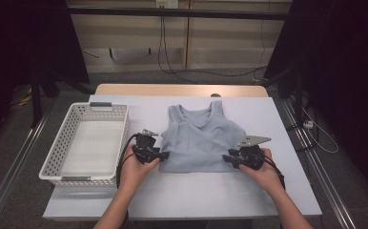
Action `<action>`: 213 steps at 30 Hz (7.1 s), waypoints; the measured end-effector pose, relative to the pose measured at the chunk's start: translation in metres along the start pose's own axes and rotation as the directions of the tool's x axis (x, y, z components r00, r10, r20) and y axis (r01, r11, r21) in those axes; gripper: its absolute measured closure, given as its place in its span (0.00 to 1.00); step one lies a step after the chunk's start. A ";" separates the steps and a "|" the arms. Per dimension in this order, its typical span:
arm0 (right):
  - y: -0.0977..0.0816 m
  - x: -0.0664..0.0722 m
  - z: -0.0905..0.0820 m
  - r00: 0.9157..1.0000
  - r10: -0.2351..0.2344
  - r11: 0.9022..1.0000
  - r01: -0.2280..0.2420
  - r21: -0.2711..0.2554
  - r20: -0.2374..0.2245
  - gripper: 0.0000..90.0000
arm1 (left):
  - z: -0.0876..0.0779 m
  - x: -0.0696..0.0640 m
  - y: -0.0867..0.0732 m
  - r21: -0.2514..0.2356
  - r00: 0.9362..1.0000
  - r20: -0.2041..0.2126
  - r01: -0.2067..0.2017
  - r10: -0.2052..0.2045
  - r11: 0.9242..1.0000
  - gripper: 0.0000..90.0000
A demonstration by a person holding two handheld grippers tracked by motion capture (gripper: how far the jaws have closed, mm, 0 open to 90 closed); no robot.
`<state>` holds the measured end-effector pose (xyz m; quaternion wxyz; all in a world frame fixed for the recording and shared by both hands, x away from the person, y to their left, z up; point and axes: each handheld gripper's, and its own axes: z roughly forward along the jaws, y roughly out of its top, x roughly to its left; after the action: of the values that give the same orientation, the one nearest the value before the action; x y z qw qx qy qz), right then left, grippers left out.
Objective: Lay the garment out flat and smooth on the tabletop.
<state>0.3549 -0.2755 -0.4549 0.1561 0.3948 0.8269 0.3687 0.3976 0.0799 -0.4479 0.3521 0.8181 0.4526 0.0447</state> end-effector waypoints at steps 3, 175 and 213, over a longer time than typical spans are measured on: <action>-0.001 0.002 0.003 1.000 -0.004 1.000 0.004 0.001 -0.008 0.89 | 0.005 -0.002 -0.002 0.001 1.000 0.009 0.005 -0.005 1.000 0.61; -0.027 -0.007 -0.030 0.976 0.137 0.990 -0.141 0.014 0.169 0.57 | 0.002 0.016 0.007 -0.035 0.990 -0.141 -0.028 0.023 0.999 0.45; -0.027 0.003 -0.044 0.984 0.134 0.991 -0.130 -0.037 0.115 0.97 | -0.018 -0.010 0.002 0.074 1.000 0.006 0.013 -0.014 0.997 0.93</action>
<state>0.3143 -0.3057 -0.4445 0.1854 0.4673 0.7828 0.3667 0.3859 0.0810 -0.4306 0.3234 0.8276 0.4583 0.0229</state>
